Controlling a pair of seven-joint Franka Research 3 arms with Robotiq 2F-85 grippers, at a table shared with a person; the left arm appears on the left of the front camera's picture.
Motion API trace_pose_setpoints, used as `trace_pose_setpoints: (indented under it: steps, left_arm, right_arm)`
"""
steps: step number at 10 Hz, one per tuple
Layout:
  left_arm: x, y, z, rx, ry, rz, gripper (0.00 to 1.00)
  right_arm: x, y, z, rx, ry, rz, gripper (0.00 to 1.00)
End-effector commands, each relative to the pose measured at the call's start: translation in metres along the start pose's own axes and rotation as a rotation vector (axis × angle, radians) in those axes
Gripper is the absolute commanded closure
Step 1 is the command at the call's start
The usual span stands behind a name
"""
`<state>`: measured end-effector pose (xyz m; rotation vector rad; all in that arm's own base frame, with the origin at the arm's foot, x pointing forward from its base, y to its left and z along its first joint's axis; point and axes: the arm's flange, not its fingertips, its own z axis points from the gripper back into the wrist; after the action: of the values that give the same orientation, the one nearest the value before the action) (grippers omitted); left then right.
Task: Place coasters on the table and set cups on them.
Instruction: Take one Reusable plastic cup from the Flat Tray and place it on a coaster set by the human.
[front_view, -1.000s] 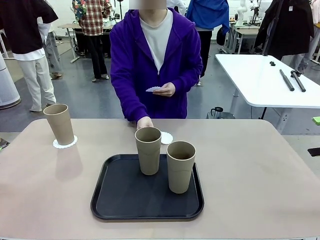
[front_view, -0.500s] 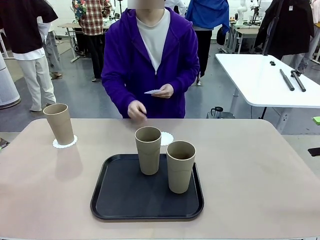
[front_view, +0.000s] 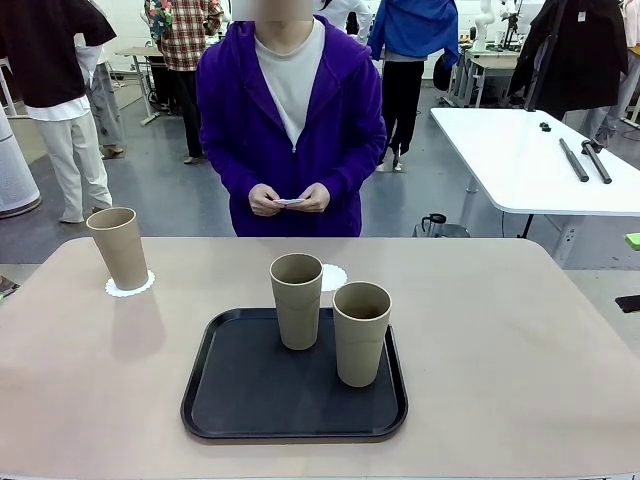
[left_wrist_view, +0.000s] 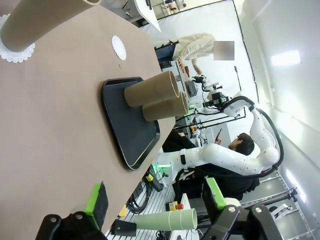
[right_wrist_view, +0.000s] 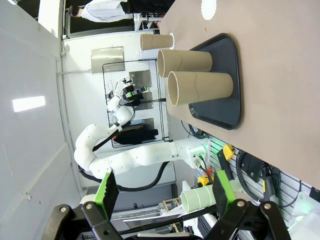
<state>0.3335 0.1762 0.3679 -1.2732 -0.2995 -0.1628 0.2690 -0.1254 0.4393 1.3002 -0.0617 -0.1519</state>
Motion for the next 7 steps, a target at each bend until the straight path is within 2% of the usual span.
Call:
trace_pose_setpoints:
  steps: [1,7]
  left_arm:
    - [-0.0001,-0.0005,0.0008,0.001,-0.002,-0.003,0.00]
    - [0.0000,0.0000,0.0000,0.000,0.000,0.000,0.00]
  right_arm:
    - [-0.0003,0.0013,-0.0009,0.008,0.001,0.001,0.00]
    - [-0.0003,0.0013,-0.0009,0.008,0.001,0.001,0.00]
